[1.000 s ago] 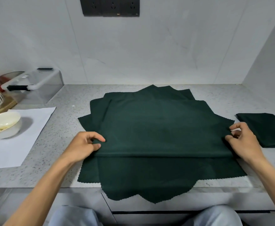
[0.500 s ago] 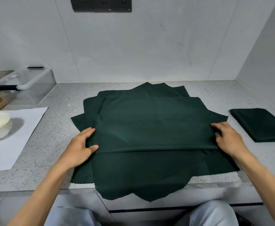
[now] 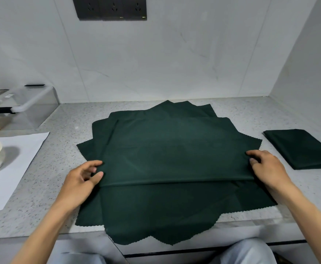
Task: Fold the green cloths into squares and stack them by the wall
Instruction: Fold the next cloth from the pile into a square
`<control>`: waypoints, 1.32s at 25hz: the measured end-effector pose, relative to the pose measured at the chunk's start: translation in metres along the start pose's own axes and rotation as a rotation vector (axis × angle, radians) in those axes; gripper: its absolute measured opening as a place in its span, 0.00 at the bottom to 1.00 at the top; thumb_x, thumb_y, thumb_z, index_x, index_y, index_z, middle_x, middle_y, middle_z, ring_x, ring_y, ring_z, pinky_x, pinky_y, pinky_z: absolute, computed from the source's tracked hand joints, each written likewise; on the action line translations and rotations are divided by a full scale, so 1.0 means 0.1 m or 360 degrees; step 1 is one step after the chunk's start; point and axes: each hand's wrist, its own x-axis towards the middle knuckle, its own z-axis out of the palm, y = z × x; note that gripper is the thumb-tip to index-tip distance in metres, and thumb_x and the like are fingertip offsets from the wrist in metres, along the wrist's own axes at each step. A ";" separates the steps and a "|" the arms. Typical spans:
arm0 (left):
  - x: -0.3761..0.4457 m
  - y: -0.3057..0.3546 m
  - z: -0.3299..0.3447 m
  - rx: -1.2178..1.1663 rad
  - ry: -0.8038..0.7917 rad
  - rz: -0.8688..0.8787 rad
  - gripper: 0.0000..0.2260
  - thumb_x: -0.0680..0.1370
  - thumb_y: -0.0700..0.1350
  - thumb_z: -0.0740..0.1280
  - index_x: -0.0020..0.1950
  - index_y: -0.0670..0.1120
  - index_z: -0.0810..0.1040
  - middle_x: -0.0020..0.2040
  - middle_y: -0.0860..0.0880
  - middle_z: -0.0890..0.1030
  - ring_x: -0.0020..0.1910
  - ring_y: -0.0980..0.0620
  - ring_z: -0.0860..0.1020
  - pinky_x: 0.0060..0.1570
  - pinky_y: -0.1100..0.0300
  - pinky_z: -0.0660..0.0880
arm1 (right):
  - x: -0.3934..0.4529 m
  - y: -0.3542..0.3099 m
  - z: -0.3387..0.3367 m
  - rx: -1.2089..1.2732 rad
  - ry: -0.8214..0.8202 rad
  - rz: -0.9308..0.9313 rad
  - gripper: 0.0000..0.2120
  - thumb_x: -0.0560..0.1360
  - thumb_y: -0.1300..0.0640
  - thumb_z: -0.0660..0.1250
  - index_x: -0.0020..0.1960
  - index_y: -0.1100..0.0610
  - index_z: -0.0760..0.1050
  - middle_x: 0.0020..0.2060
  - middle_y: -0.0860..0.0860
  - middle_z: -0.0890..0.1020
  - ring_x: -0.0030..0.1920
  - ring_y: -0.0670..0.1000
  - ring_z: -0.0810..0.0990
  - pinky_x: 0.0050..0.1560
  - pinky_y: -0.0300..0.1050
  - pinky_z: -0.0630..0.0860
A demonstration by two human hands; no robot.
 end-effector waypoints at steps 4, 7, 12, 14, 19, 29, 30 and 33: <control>-0.08 0.04 0.06 0.0197 0.0207 -0.0035 0.10 0.74 0.38 0.73 0.44 0.54 0.84 0.39 0.50 0.82 0.41 0.50 0.80 0.44 0.61 0.74 | -0.01 0.01 0.00 0.0011 0.0063 0.0065 0.10 0.77 0.60 0.67 0.57 0.54 0.81 0.53 0.54 0.84 0.54 0.58 0.80 0.51 0.47 0.73; -0.06 0.05 0.11 0.0325 0.0268 -0.0026 0.05 0.73 0.40 0.75 0.46 0.49 0.86 0.37 0.51 0.82 0.40 0.50 0.81 0.45 0.59 0.74 | -0.04 -0.01 0.03 -0.0165 0.0108 -0.0001 0.10 0.77 0.60 0.66 0.57 0.55 0.81 0.50 0.56 0.85 0.51 0.61 0.80 0.47 0.49 0.73; -0.06 0.03 0.15 0.0422 0.0372 0.0028 0.07 0.73 0.42 0.75 0.50 0.46 0.86 0.38 0.52 0.82 0.39 0.50 0.80 0.48 0.56 0.76 | -0.08 0.00 0.08 -0.0239 0.0183 -0.0030 0.11 0.78 0.59 0.64 0.59 0.56 0.80 0.48 0.59 0.84 0.51 0.63 0.80 0.45 0.51 0.74; -0.07 0.01 0.17 0.0487 0.0389 0.0036 0.08 0.73 0.43 0.75 0.52 0.44 0.85 0.39 0.50 0.82 0.39 0.48 0.79 0.47 0.55 0.75 | -0.07 0.02 0.10 -0.0248 0.0188 -0.0054 0.11 0.78 0.59 0.64 0.59 0.57 0.79 0.49 0.60 0.84 0.51 0.64 0.79 0.47 0.53 0.75; -0.22 0.07 0.20 0.0999 0.0464 0.0385 0.08 0.75 0.41 0.69 0.53 0.42 0.84 0.48 0.44 0.83 0.46 0.38 0.80 0.48 0.47 0.75 | -0.27 -0.12 0.08 -0.0467 0.0565 -0.0048 0.15 0.78 0.56 0.64 0.59 0.64 0.77 0.54 0.66 0.78 0.51 0.69 0.76 0.51 0.60 0.73; -0.65 0.44 1.03 0.1352 -0.0483 0.0521 0.33 0.76 0.57 0.33 0.80 0.45 0.39 0.80 0.50 0.38 0.79 0.53 0.37 0.77 0.54 0.37 | -1.38 -1.28 1.07 -0.0564 -0.0196 -0.1150 0.27 0.83 0.45 0.45 0.75 0.58 0.65 0.75 0.52 0.66 0.75 0.51 0.63 0.72 0.49 0.56; -0.65 0.33 0.88 0.1365 -0.0407 0.0408 0.32 0.78 0.57 0.34 0.80 0.45 0.39 0.80 0.50 0.38 0.78 0.53 0.37 0.77 0.54 0.37 | -1.40 -1.26 1.08 -0.0609 -0.0187 -0.1157 0.28 0.83 0.44 0.44 0.76 0.57 0.64 0.75 0.51 0.65 0.76 0.50 0.62 0.71 0.49 0.55; -0.58 0.22 0.48 0.1487 -0.0371 -0.0031 0.29 0.83 0.54 0.42 0.80 0.44 0.38 0.80 0.48 0.38 0.79 0.52 0.37 0.77 0.50 0.39 | -1.41 -1.28 1.07 -0.0658 -0.0220 -0.1144 0.29 0.83 0.43 0.43 0.76 0.56 0.63 0.76 0.50 0.64 0.76 0.50 0.61 0.71 0.49 0.54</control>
